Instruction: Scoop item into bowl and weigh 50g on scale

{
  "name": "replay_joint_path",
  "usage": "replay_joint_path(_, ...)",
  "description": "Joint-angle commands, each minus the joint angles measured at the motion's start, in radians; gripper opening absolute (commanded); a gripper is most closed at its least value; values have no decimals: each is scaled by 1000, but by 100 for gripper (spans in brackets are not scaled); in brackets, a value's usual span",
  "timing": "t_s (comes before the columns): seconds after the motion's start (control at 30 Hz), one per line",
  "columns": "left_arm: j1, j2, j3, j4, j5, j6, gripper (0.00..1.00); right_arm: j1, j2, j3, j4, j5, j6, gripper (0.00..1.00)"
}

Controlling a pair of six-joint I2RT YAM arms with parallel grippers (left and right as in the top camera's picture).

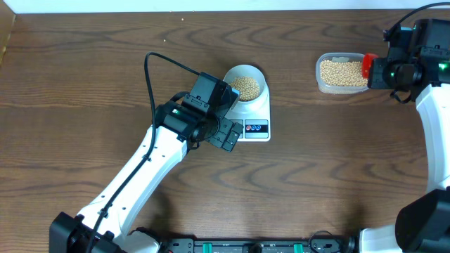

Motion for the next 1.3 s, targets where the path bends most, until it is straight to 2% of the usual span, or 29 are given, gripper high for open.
replay_joint_path(0.0,5,-5,3,0,-9,17,98,-3,60,-8,17,25,-14,1)
replay_joint_path(0.4,5,-5,3,0,-9,17,98,-1,216,-8,112,-117,-12,1)
replay_joint_path(0.9,5,-5,3,0,-9,17,98,-5,291,-8,121,-299,4,1)
replay_joint_path(1.27,5,-5,3,0,-9,17,98,-116,278,61,105,-423,24,1)
